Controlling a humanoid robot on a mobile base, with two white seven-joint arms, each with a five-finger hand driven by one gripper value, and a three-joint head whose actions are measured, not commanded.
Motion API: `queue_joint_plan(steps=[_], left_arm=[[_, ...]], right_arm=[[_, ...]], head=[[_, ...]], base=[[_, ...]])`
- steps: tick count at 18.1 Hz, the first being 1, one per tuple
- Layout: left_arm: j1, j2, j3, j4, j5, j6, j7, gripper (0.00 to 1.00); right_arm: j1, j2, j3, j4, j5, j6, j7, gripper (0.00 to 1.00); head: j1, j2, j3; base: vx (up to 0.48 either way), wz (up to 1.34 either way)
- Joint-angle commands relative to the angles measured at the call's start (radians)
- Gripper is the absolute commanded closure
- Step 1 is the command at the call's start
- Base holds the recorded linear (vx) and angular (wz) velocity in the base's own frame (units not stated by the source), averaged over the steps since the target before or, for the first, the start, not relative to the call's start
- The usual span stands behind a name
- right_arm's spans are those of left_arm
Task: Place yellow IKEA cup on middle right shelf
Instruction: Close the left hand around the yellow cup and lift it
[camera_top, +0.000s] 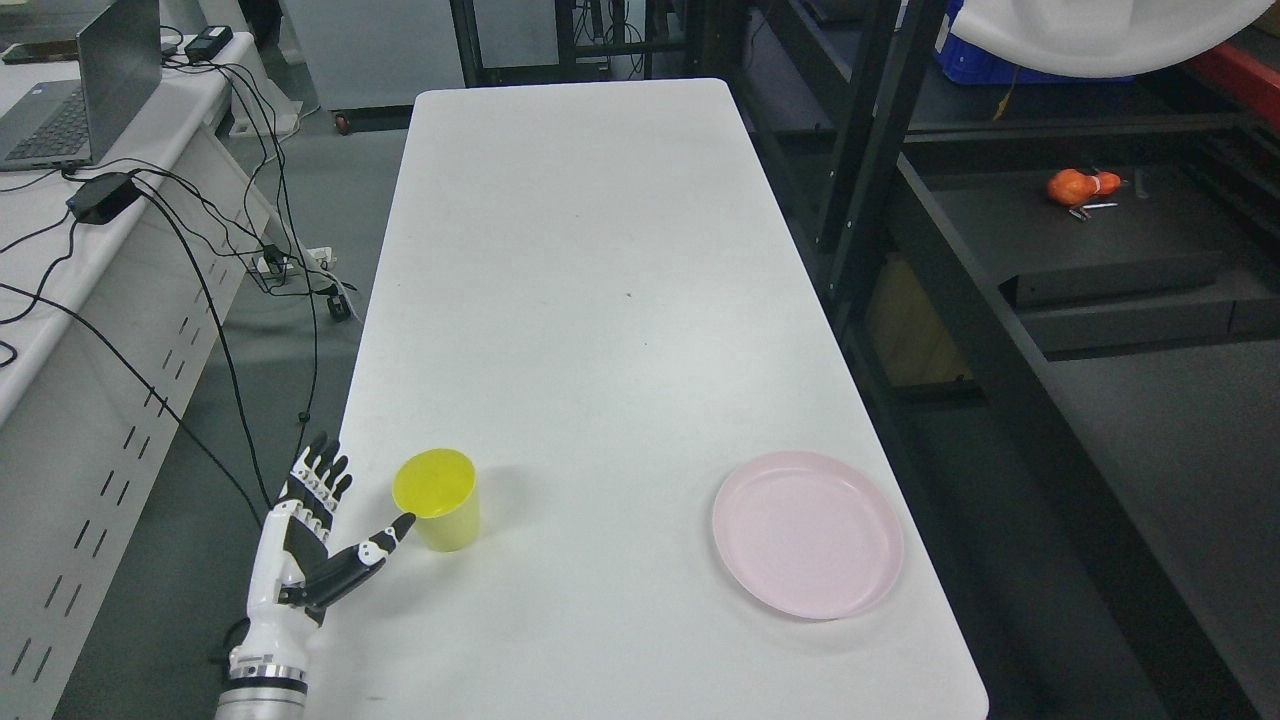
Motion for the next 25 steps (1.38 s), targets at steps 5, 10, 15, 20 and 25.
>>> queue_joint_plan(steps=[5, 10, 15, 20, 25], left_arm=[[-0.025, 0.000, -0.206, 0.058, -0.001, -0.016, -0.002, 0.01], [-0.068, -0.006, -0.214, 0.093, -0.002, -0.004, -0.002, 0.01], [-0.135, -0.006, -0.210, 0.205, -0.004, -0.002, -0.002, 0.01], [-0.165, 0.002, -0.197, 0.251, -0.004, 0.009, -0.002, 0.12], [-0.165, -0.013, -0.156, 0.259, 0.002, -0.002, -0.002, 0.54]], right_arm=[[0.014, -0.017, 0.017, 0.000, -0.025, 0.001, 0.001, 0.01], [0.014, -0.017, 0.017, 0.000, -0.025, 0.001, 0.001, 0.01], [0.014, -0.017, 0.017, 0.000, -0.025, 0.001, 0.001, 0.01], [0.014, -0.017, 0.017, 0.000, -0.025, 0.001, 0.001, 0.01], [0.014, -0.017, 0.017, 0.000, -0.025, 0.001, 0.001, 0.01]], head=[[0.0000, 0.000, 0.000], [0.0000, 0.000, 0.000], [0.0000, 0.000, 0.000], [0.0000, 0.000, 0.000], [0.0000, 0.000, 0.000]], base=[[0.000, 0.00], [0.000, 0.00], [0.000, 0.00], [0.000, 0.00], [0.000, 0.00]])
